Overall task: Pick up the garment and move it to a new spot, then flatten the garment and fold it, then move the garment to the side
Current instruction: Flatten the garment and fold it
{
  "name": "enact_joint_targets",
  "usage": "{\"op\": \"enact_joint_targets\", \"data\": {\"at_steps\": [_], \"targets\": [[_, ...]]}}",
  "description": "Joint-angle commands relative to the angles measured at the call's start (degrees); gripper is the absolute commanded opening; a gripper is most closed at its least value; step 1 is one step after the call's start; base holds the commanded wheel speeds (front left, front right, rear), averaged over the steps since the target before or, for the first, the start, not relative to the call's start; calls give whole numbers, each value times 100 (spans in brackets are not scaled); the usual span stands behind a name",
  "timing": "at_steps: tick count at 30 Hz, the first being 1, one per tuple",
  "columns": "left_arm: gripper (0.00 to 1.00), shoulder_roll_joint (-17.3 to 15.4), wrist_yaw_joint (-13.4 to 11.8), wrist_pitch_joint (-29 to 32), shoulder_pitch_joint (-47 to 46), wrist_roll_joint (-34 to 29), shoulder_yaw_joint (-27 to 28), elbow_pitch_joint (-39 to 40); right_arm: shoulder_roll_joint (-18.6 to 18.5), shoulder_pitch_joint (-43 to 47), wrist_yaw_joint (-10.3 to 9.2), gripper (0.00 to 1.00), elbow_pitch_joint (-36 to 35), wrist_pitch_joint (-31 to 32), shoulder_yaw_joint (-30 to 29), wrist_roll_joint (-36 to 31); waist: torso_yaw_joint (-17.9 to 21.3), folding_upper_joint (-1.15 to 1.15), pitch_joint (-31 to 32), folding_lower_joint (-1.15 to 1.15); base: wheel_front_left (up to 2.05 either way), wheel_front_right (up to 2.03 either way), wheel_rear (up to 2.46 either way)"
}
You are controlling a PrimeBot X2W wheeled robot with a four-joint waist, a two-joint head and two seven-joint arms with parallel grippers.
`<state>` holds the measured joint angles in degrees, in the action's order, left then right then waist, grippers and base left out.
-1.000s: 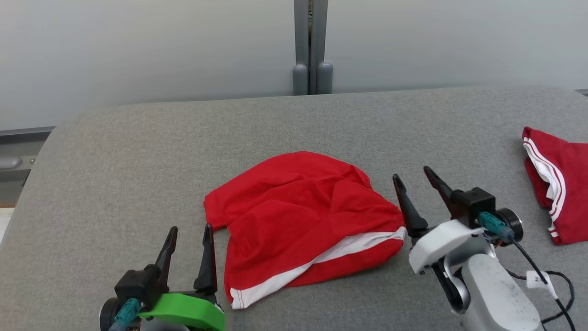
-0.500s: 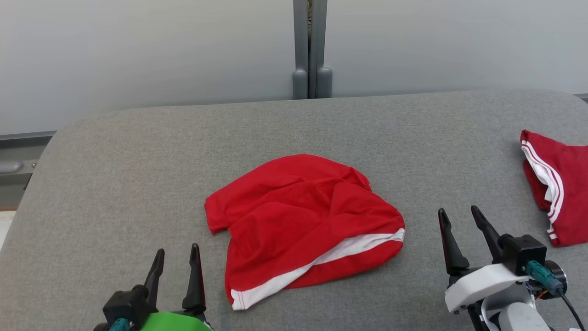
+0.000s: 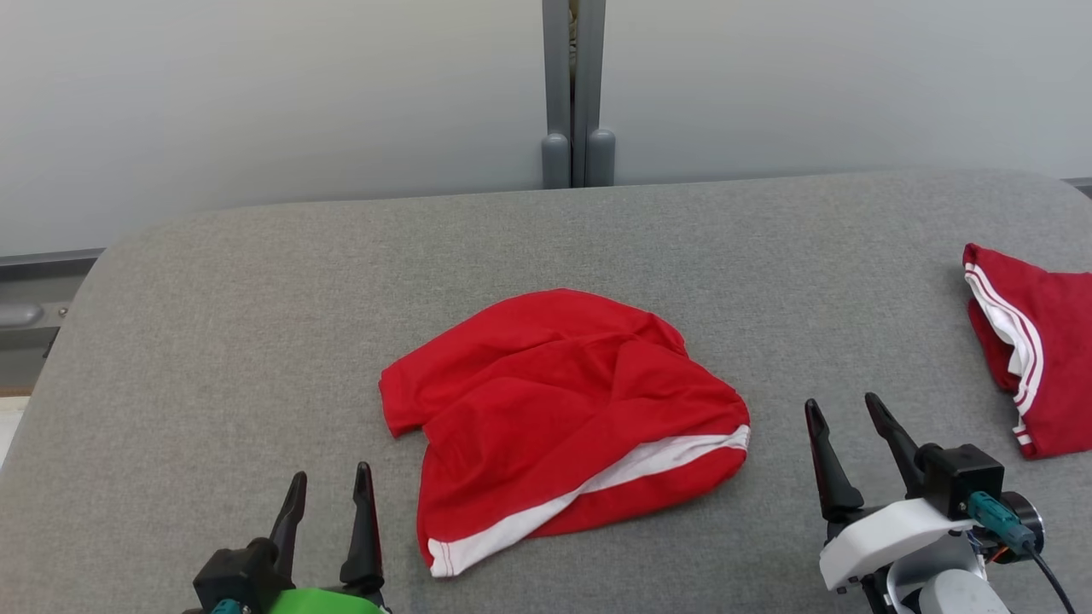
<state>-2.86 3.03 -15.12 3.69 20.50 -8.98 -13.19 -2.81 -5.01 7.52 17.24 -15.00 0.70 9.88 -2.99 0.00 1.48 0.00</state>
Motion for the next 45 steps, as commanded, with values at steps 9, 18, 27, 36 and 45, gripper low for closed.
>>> {"op": "enact_joint_targets", "data": {"at_steps": [9, 18, 27, 36, 45], "targets": [[100, -9, -14, 0, -3, -33, -9, -47, -21, -12, -8, 100, 85, -23, 57, 1, -12, 0, -13, 0, 0, 0, 0], [100, -9, 53, 1, -17, -115, -62, -151, -21, -30, -8, 100, 42, -23, 8, -4, -2, 0, -35, 0, 0, 0, 0], [100, -128, 288, 536, -78, -152, -625, -578, -20, -10, -8, 100, 44, -23, -73, -57, -5, 0, -79, 0, 0, 0, 0], [100, -201, 399, 1122, -139, 128, -1052, -811, -21, -35, -8, 100, 90, -23, 29, -6, 86, 0, -127, 0, 0, 0, 0], [100, -277, 432, 1039, -299, 242, -1207, -1105, -21, -40, -8, 100, 143, -23, 38, -85, 246, 0, -214, 0, 0, 0, 0]]}}
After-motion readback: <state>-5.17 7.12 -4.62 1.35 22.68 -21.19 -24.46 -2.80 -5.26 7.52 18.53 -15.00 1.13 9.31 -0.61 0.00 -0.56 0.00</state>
